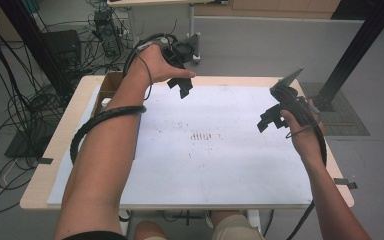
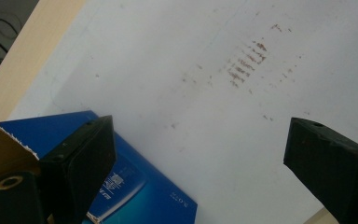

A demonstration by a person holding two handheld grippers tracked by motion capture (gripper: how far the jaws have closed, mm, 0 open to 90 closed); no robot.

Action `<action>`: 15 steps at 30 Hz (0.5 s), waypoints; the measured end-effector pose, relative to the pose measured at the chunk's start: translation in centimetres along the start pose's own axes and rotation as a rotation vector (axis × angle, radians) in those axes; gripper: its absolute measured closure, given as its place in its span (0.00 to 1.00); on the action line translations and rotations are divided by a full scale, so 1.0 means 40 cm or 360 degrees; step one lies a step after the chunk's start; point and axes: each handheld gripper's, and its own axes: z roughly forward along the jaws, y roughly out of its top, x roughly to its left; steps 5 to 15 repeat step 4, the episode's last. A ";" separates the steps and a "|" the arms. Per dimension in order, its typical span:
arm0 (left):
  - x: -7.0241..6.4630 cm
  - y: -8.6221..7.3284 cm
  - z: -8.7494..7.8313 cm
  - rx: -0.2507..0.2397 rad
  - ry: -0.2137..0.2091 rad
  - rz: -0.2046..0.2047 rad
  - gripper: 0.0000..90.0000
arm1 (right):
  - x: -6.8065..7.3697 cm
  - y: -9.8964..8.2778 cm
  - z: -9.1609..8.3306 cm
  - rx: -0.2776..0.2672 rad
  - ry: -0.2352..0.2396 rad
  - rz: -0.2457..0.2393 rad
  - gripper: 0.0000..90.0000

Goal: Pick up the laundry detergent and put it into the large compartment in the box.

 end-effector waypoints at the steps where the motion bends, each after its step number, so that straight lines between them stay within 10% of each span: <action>1: 0.000 0.001 0.000 0.0004 0.0001 0.0003 0.11 | 0.000 0.000 0.000 0.0000 0.0000 0.0000 0.06; 15: 0.000 0.000 0.000 0.0003 0.0000 0.0003 0.11 | 0.002 -0.001 0.000 -0.0001 0.0000 0.0007 0.06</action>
